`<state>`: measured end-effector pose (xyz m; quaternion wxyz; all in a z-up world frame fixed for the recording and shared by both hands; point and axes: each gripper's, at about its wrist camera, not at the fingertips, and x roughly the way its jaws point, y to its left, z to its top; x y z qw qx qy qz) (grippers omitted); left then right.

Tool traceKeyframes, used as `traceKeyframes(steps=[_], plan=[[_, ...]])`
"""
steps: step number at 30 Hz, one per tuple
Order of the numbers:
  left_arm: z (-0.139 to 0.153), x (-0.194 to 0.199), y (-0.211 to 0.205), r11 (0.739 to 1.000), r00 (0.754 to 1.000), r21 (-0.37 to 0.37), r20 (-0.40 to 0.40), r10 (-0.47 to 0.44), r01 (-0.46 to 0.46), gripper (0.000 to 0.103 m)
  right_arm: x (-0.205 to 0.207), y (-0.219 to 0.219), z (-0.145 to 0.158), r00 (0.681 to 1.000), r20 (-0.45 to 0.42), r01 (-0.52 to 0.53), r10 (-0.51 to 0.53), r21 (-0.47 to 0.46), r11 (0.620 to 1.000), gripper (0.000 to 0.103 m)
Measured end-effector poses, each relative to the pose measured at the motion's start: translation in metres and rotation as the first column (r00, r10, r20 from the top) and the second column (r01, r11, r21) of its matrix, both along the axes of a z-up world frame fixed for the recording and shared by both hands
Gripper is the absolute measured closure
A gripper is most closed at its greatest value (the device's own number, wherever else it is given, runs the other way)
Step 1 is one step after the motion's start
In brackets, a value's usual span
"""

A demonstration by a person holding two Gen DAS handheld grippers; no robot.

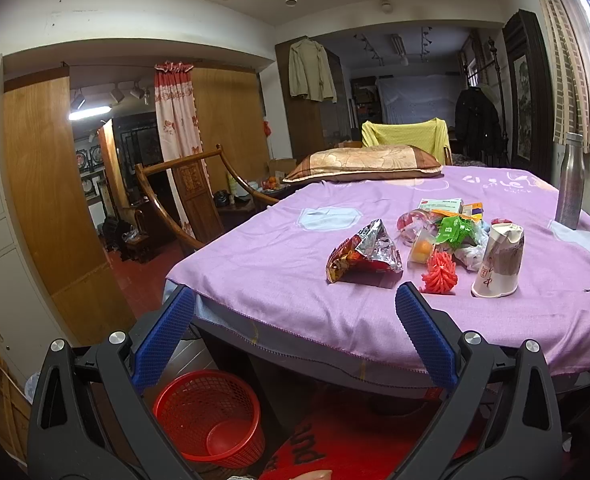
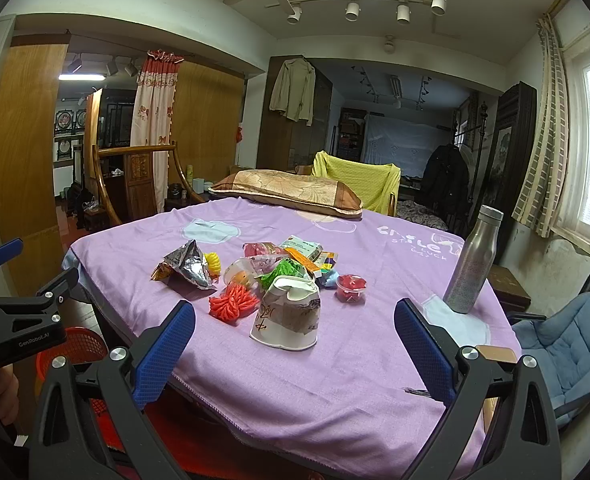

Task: Collect trash
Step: 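Move the left tool toward the silver and red snack wrappers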

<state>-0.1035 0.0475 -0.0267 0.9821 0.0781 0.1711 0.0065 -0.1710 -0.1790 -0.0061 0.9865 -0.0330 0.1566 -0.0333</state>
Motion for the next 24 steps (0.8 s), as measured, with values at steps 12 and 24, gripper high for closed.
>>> traceKeyframes(steps=[12, 24], plan=[[-0.006, 0.001, -0.007, 1.0, 1.0, 0.013, -0.005, 0.002, -0.002, 0.006, 0.006, 0.006, -0.001, 1.0, -0.015, -0.004, 0.004, 0.003, 1.0, 0.006], [-0.028, 0.034, 0.008, 1.0, 0.993, -0.02, -0.12, 0.014, -0.016, 0.006, 0.031, -0.001, -0.025, 0.998, -0.07, -0.002, 0.004, 0.027, 1.0, 0.006]])
